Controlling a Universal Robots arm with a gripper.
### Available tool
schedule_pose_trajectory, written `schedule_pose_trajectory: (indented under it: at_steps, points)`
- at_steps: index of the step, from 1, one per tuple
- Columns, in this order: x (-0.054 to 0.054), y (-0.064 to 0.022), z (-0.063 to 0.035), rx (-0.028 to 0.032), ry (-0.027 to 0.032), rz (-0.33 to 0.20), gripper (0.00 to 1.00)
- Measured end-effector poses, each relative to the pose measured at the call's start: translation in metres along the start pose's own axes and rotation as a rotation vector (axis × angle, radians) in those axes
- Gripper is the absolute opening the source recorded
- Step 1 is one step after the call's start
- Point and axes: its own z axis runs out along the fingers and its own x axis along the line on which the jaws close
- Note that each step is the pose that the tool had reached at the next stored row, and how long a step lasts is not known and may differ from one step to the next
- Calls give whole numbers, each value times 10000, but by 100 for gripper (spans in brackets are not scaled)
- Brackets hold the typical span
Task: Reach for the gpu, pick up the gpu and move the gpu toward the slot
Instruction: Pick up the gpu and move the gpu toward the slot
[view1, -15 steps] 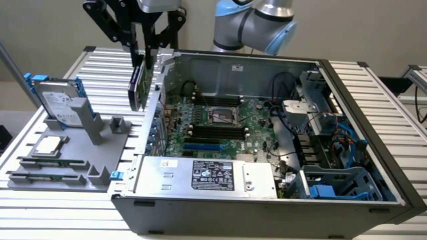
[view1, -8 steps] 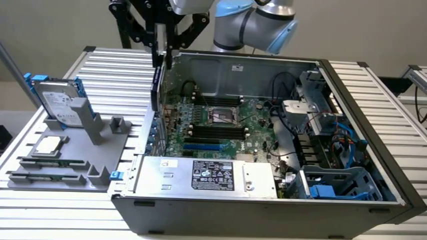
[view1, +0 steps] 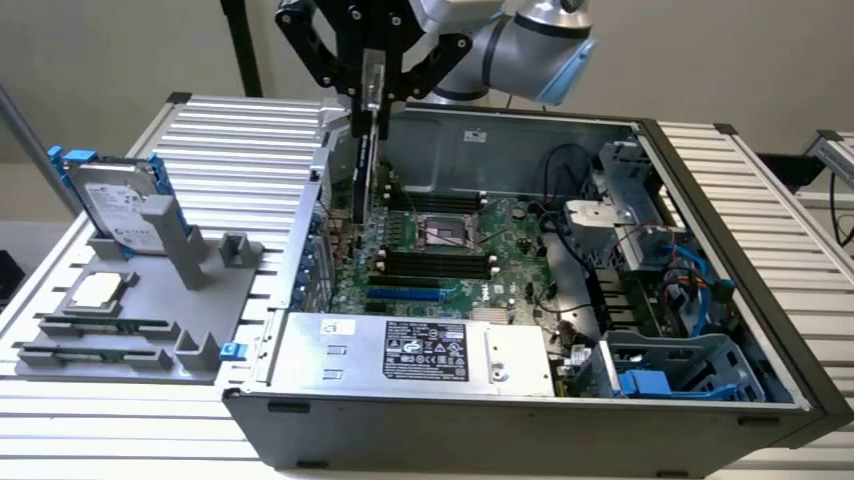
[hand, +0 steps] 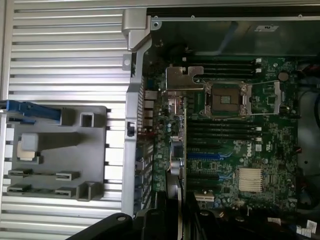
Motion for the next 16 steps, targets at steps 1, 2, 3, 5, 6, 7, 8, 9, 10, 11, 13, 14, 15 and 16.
schedule_pose_trajectory:
  at_steps: [1,2,3,5,6,7,8,9,10,11,13,14,15,16]
  points:
    - [-46,0,-3,-3,0,1,26]
    - [-91,1,-4,-5,1,0,26]
    - [-136,2,-6,-6,1,-1,26]
    - [-229,7,-6,-7,2,0,26]
    - [-274,9,-6,-7,4,0,26]
    - [-319,12,-5,-7,4,-1,26]
    - [-366,15,-3,-7,4,0,26]
    - [-411,20,-1,-8,4,0,26]
    - [-457,26,5,-7,4,0,26]
    - [-503,34,13,-9,3,0,26]
    - [-595,55,34,-8,4,0,26]
    - [-639,70,47,-8,4,-1,26]
    - [-675,88,60,-8,4,0,26]
    - [-708,106,73,-8,4,0,26]
